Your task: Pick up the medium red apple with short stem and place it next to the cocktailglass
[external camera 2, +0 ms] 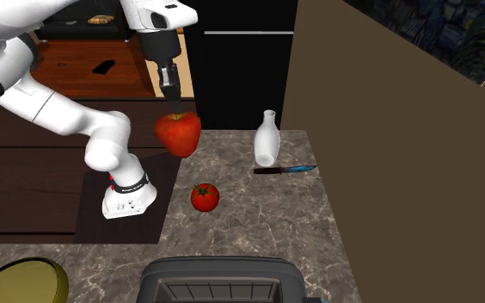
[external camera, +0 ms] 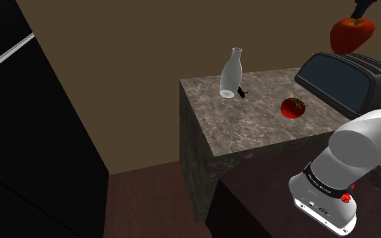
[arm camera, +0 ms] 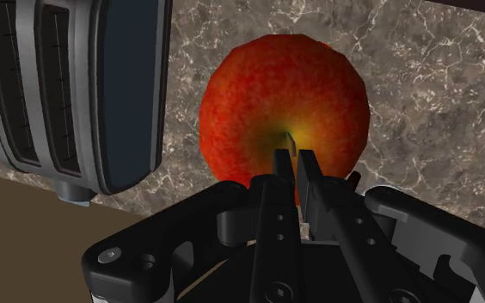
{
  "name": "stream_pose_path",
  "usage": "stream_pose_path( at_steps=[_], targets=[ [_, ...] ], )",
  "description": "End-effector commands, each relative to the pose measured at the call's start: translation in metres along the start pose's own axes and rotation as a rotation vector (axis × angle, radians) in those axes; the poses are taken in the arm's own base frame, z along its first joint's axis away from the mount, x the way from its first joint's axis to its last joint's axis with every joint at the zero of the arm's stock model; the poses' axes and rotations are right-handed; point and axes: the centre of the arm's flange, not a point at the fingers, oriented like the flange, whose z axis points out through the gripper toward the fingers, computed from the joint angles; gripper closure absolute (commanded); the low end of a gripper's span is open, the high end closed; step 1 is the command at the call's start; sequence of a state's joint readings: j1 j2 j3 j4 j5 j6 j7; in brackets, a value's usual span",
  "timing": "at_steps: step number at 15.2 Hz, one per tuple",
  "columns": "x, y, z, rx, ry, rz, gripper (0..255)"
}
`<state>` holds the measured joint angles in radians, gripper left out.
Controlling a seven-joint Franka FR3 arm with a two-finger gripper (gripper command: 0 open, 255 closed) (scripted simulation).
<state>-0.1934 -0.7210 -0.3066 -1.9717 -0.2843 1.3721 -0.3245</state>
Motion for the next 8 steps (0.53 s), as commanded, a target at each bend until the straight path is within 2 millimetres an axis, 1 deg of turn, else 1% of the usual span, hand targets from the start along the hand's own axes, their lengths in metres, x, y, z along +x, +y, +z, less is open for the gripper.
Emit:
stream_pose_path(
  at_steps=[1, 8],
  targets=[
    [-0.023, 0.010, -0.004, 0.000, 0.000, 0.000, 255],
    [-0.108, 0.046, -0.006, 0.000, 0.000, 0.000, 255]
  ],
)
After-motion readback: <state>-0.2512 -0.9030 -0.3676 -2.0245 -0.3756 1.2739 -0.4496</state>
